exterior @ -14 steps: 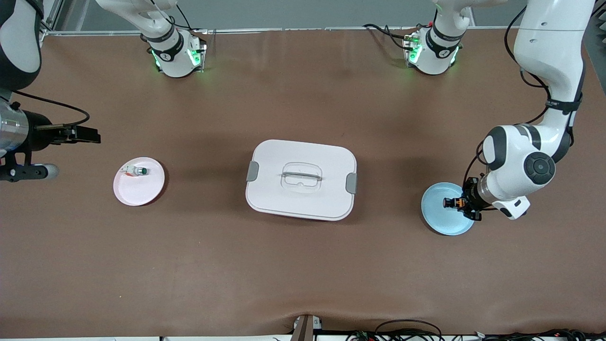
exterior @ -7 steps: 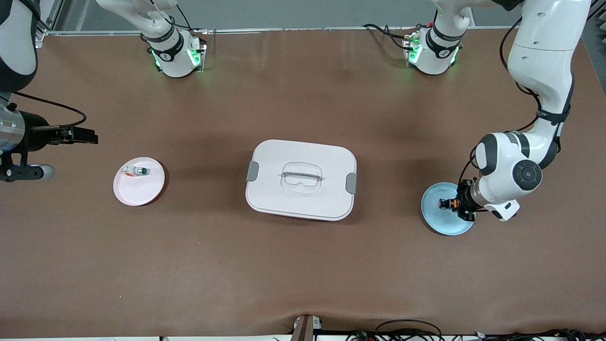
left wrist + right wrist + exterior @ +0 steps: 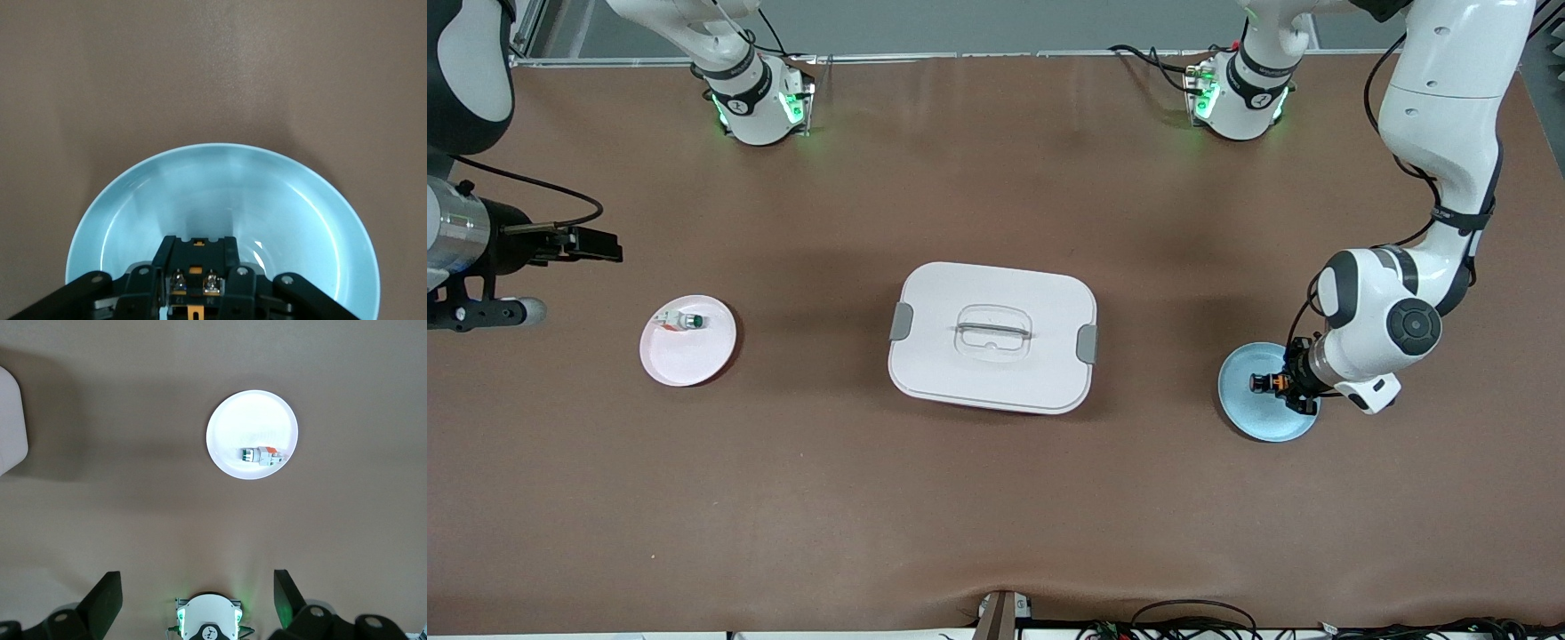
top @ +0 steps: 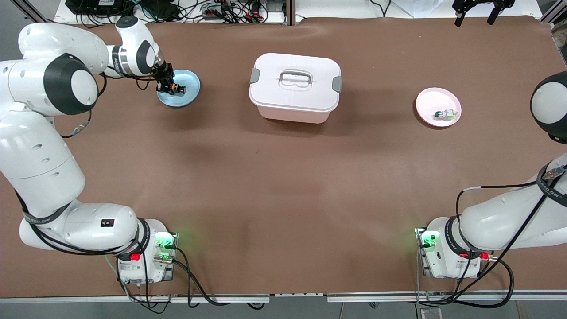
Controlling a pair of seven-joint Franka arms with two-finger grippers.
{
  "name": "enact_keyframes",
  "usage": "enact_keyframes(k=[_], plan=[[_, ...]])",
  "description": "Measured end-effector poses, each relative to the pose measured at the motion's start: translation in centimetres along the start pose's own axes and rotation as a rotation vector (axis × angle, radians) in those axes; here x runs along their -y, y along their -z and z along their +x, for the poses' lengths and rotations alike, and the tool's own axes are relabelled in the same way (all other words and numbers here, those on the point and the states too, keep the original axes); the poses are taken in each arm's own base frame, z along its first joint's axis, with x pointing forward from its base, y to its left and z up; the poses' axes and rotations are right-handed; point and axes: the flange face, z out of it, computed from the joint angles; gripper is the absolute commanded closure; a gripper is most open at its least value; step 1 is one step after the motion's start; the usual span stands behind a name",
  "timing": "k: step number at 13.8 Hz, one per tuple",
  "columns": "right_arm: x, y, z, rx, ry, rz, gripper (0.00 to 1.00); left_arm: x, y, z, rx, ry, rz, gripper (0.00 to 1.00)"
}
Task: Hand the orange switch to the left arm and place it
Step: 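Open the left gripper to release the switch on the plate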
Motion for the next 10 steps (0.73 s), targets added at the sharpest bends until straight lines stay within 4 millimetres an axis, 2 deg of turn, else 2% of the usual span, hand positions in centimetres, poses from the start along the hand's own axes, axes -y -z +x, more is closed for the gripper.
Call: enact_keyframes(k=[3,4,5,10], plan=[[0.3,0.4,-0.4,-0.012,0.004,-0.001,0.00,0.1,-0.2,0.0,-0.001,-0.001,0.002,0.98],[0.3,0.6,-0.6,-0.020,0.005,-0.002,0.00,0.1,-0.3,0.0,-0.005,-0.007,0.004,0.64],[0.4,1.0,-0.9,-0.028,0.007,-0.002,0.00,0.1,-0.3,0.1,-0.013,-0.017,0.005,0.01],[0.5,2.3,-2.1,-0.069,0.008,-0.002,0.00,0.1,-0.4,0.3,-0.026,-0.031,0.001,0.00]])
